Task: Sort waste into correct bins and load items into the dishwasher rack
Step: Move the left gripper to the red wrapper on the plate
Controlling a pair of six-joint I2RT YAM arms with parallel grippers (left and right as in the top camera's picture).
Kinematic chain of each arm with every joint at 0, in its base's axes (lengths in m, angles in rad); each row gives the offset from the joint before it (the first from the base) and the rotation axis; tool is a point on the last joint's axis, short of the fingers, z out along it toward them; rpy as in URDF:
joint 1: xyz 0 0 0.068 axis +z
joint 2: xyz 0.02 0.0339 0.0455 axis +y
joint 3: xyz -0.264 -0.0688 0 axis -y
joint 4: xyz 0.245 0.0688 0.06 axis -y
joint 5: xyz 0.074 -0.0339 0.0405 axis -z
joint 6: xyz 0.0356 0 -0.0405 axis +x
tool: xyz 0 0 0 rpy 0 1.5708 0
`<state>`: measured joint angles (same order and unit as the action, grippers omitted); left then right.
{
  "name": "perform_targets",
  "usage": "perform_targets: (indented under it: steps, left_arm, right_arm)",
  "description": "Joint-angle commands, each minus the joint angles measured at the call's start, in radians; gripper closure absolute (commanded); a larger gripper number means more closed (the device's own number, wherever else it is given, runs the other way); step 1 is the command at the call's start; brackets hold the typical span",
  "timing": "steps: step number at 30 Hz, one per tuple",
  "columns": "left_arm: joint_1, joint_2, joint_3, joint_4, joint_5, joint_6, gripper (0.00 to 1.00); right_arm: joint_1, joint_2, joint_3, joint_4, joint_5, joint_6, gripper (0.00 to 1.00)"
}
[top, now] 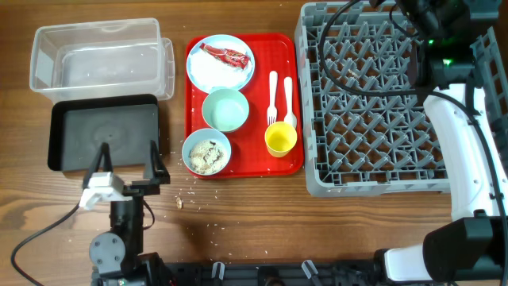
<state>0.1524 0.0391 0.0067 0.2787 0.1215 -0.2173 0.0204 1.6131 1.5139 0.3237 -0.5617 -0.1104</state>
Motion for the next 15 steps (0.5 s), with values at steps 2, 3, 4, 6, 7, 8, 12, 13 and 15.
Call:
perform_targets:
  steps: [2,3,4,6,7,8,12,13,15]
  left_arm:
    - [-0.004,0.166,0.089,0.081,-0.040,-0.077,0.00]
    - [-0.004,0.220,0.130,0.080,-0.040,-0.076,0.00]
    - [-0.004,0.298,0.188,0.080,-0.040,-0.075,0.00]
    - [-0.004,0.521,0.355,0.080,-0.032,-0.070,0.00]
    - [-0.004,0.623,0.435,0.079,0.003,-0.036,0.00]
    - [-0.004,0.726,0.524,0.068,0.051,-0.002,0.00]
    - [-0.004,1.112,0.927,-0.097,0.184,0.008,0.00]
    - [-0.004,1.213,1.051,-0.175,0.205,0.011,0.00]
    - [-0.005,1.404,1.307,-0.350,0.271,0.065,0.00]
  right_arm:
    - [-0.022,0.013,0.032,0.000,-0.024,0.062,0.00]
    - [-0.027,0.013,0.036,-0.002,-0.024,0.082,0.00]
    - [-0.029,0.013,0.040,-0.004,-0.025,0.093,0.00]
    - [-0.029,0.012,0.053,-0.025,-0.027,0.101,0.00]
    - [-0.029,0.012,0.066,-0.055,-0.027,0.108,0.00]
    - [-0.029,0.012,0.084,-0.097,-0.028,0.113,0.00]
    - [-0.029,0.012,0.153,-0.266,-0.010,0.113,0.00]
    - [-0.029,0.012,0.168,-0.306,0.000,0.114,0.00]
    - [-0.029,0.012,0.193,-0.382,0.024,0.114,0.00]
